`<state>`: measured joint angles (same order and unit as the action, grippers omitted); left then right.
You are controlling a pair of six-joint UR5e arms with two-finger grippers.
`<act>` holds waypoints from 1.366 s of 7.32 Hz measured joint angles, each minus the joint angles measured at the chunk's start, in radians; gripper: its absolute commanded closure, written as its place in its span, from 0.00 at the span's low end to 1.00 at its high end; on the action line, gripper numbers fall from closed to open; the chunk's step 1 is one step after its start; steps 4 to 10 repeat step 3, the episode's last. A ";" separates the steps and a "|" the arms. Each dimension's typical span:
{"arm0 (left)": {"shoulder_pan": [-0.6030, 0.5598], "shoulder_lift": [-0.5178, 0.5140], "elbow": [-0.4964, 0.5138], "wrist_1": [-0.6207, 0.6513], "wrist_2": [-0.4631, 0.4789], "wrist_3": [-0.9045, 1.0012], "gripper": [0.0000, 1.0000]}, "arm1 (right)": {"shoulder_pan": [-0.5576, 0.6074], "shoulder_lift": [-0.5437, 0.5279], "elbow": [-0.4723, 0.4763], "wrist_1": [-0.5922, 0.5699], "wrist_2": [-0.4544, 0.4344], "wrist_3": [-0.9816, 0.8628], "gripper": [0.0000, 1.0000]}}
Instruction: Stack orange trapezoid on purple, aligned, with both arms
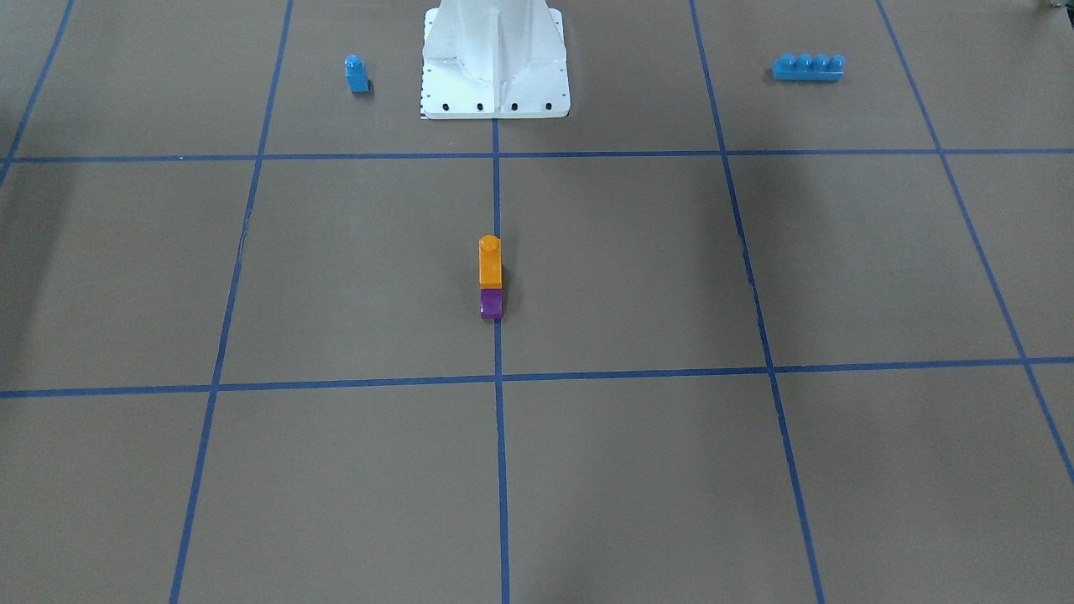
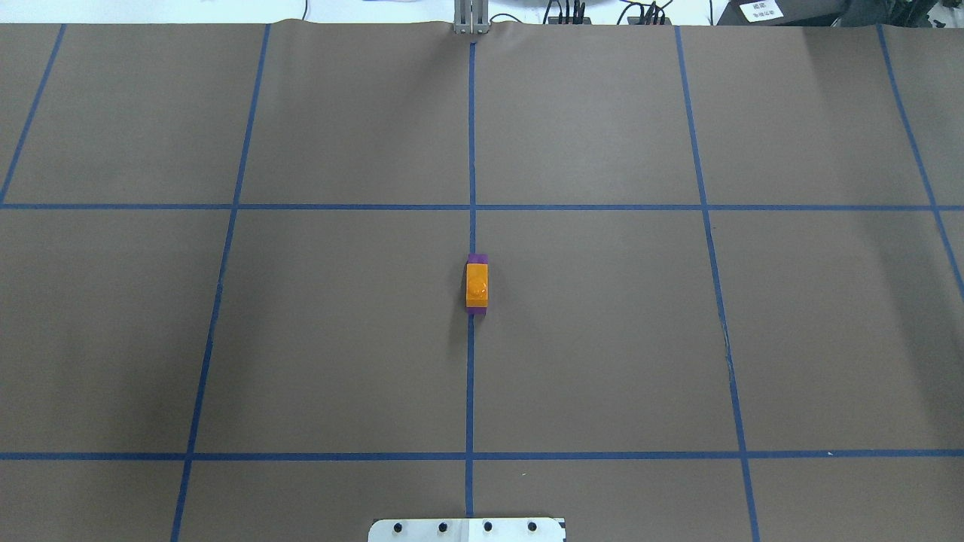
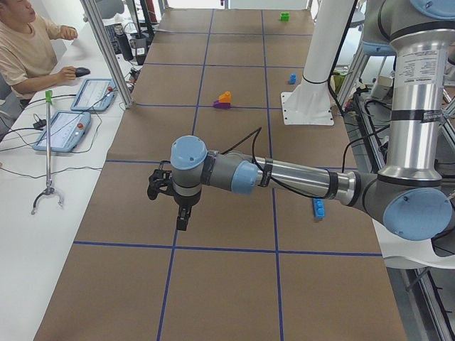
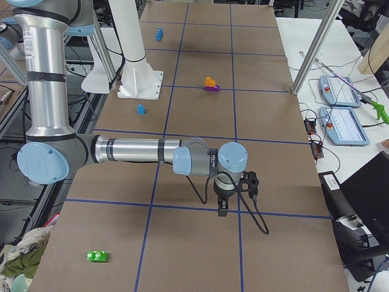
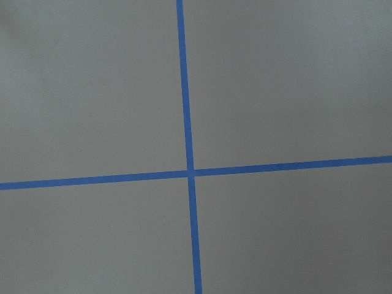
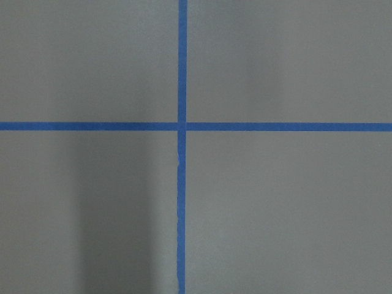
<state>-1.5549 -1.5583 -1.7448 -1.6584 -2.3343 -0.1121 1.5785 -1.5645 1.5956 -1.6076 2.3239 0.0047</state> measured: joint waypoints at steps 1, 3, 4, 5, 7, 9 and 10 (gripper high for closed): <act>0.000 0.001 0.000 0.000 0.000 0.000 0.00 | 0.000 -0.003 0.003 0.000 0.000 -0.001 0.00; 0.000 0.005 -0.001 0.000 0.000 0.000 0.00 | 0.000 -0.007 0.007 0.000 0.000 -0.002 0.00; 0.000 0.005 -0.001 0.000 0.000 0.000 0.00 | 0.000 -0.007 0.007 0.000 0.000 -0.002 0.00; 0.000 0.005 -0.001 0.000 0.000 0.000 0.00 | 0.000 -0.007 0.007 0.000 0.000 -0.002 0.00; 0.000 0.005 -0.001 0.000 0.000 0.000 0.00 | 0.000 -0.007 0.007 0.000 0.000 -0.002 0.00; 0.000 0.005 -0.001 0.000 0.000 0.000 0.00 | 0.000 -0.007 0.007 0.000 0.000 -0.002 0.00; 0.000 0.005 -0.001 0.000 0.000 0.000 0.00 | 0.000 -0.007 0.007 0.000 0.000 -0.002 0.00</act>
